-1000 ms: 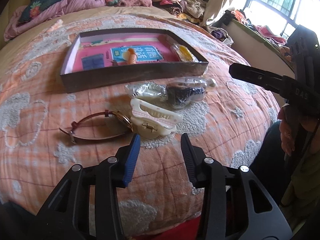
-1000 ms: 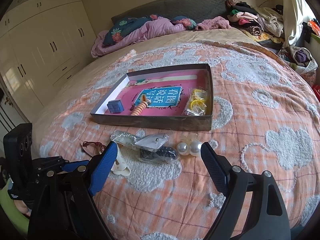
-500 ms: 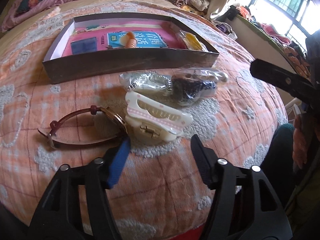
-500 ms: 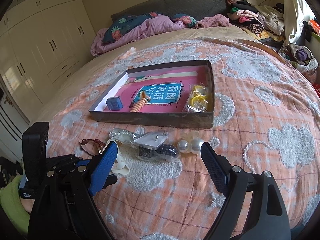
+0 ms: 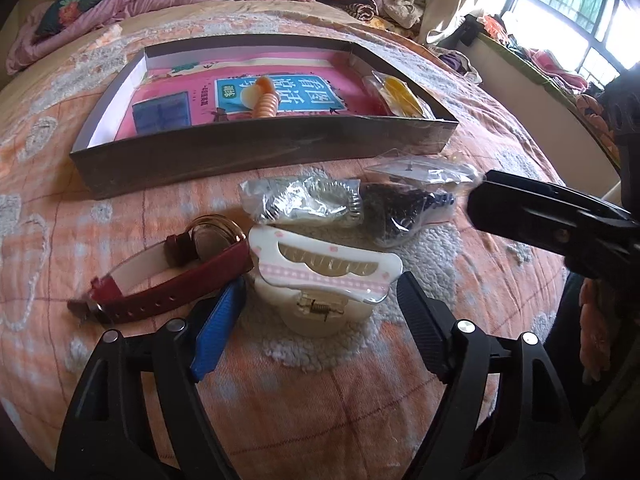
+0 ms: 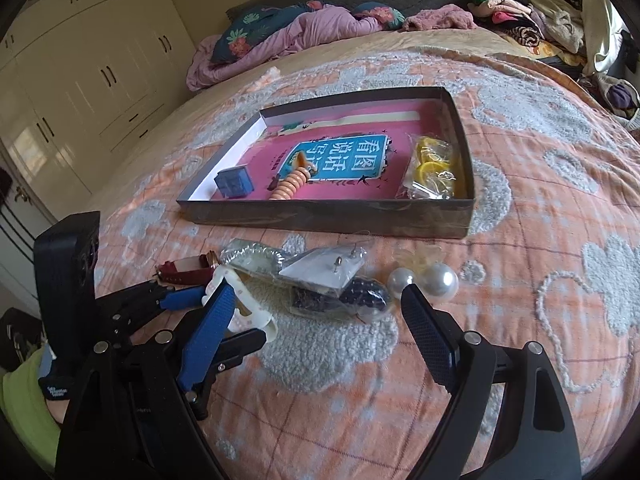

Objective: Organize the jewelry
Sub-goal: 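Grasp white claw hair clip with left tool while right tool grasps clear earring bag, then carry hair clip with left tool while right tool carries earring bag over tray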

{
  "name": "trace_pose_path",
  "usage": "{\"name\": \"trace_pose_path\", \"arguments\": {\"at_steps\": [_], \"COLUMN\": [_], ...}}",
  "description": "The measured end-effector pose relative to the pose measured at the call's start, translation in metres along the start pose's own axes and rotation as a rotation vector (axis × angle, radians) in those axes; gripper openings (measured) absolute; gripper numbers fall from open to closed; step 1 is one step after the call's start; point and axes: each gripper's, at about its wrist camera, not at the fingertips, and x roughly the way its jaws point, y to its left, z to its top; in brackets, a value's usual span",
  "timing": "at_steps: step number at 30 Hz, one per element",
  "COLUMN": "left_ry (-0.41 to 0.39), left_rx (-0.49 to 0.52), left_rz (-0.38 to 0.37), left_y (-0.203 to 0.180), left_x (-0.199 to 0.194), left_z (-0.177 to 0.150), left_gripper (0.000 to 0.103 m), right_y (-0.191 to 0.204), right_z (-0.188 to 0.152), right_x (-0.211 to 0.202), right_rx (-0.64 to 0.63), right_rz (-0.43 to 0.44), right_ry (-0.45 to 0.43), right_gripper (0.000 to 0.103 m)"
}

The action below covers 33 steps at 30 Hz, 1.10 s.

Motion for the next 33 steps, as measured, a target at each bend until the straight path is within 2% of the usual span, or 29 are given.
{"name": "trace_pose_path", "arguments": {"at_steps": [6, 10, 11, 14, 18, 19, 23, 33], "left_ry": [-0.011, -0.017, -0.018, -0.021, -0.023, -0.024, -0.020, -0.021], "left_rx": [-0.005, -0.018, -0.021, -0.023, -0.029, -0.031, -0.040, -0.020], "left_rz": [-0.001, -0.003, -0.005, -0.003, -0.016, -0.017, -0.054, -0.078], "left_y": [0.001, 0.003, 0.003, 0.004, 0.005, 0.006, 0.007, -0.001], "left_x": [0.004, 0.006, 0.006, 0.006, 0.003, 0.002, -0.008, -0.033], "left_z": [0.003, 0.006, 0.007, 0.007, 0.007, 0.007, 0.001, -0.013], "left_gripper": [0.071, 0.071, 0.071, 0.071, 0.069, 0.064, 0.064, 0.064], "right_y": [0.002, 0.006, 0.005, -0.001, -0.006, -0.007, -0.011, -0.024], "right_z": [0.008, 0.011, 0.012, 0.012, 0.013, 0.013, 0.014, 0.012], "right_x": [0.024, 0.034, 0.036, 0.039, 0.031, 0.025, 0.008, -0.023], "right_rx": [-0.024, -0.065, -0.066, -0.054, -0.043, -0.043, -0.036, 0.015], "right_rz": [-0.042, -0.099, -0.098, -0.101, -0.087, -0.083, -0.077, -0.057], "right_ry": [0.023, 0.006, 0.006, 0.000, -0.028, -0.045, -0.088, -0.153], "right_gripper": [0.070, 0.062, 0.051, 0.044, 0.043, 0.043, 0.042, 0.042]}}
